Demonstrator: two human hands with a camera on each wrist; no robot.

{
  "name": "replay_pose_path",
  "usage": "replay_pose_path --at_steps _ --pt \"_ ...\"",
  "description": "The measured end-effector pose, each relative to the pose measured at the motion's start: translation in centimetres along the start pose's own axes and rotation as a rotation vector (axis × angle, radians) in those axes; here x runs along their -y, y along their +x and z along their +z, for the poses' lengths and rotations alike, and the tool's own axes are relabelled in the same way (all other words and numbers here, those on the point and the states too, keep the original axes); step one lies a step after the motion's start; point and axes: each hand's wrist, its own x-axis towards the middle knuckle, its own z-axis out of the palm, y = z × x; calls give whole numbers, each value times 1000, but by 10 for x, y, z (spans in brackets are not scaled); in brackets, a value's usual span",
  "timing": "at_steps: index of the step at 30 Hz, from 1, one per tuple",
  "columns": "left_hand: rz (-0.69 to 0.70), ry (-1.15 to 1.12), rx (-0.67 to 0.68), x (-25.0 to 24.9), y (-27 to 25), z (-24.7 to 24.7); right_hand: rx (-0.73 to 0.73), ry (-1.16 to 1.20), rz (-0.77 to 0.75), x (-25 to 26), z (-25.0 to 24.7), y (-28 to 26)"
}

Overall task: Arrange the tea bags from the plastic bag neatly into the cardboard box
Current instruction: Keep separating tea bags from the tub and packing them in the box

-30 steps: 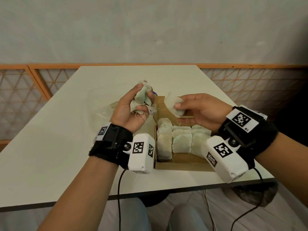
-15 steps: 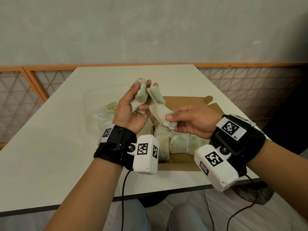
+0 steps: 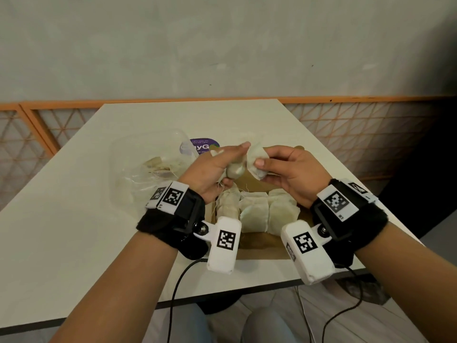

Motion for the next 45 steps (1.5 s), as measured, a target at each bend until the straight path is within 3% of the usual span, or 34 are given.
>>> replay_pose_path --at_steps 6,12,18,22,24,28,30,33,38,41,45 --pt "101 73 -46 6 -2 3 -111 -189 -67 -1 -5 -2" --pt "198 179 -48 10 -9 14 -197 -101 -4 -3 -2 2" --pt "291 284 52 7 -15 21 -232 -57 21 -6 5 5" --pt "279 321 -14 10 -11 12 -258 -143 46 -2 4 9" --pt "257 359 -8 9 -10 4 -230 -232 31 6 0 10" --pt "210 457 38 2 -15 -5 18 -624 26 24 2 11" --pt "175 395 -3 -1 -17 -10 30 -645 62 31 3 10" --pt "108 103 -116 -4 -17 -25 11 -652 63 28 0 4" --pt "36 -483 -103 -7 -14 -44 215 -642 258 -8 16 -16" --pt "30 -541 -83 -8 -16 -45 289 -610 337 -25 26 -20" --pt "28 -557 -75 -8 -16 -47 280 -662 378 -38 35 -19"
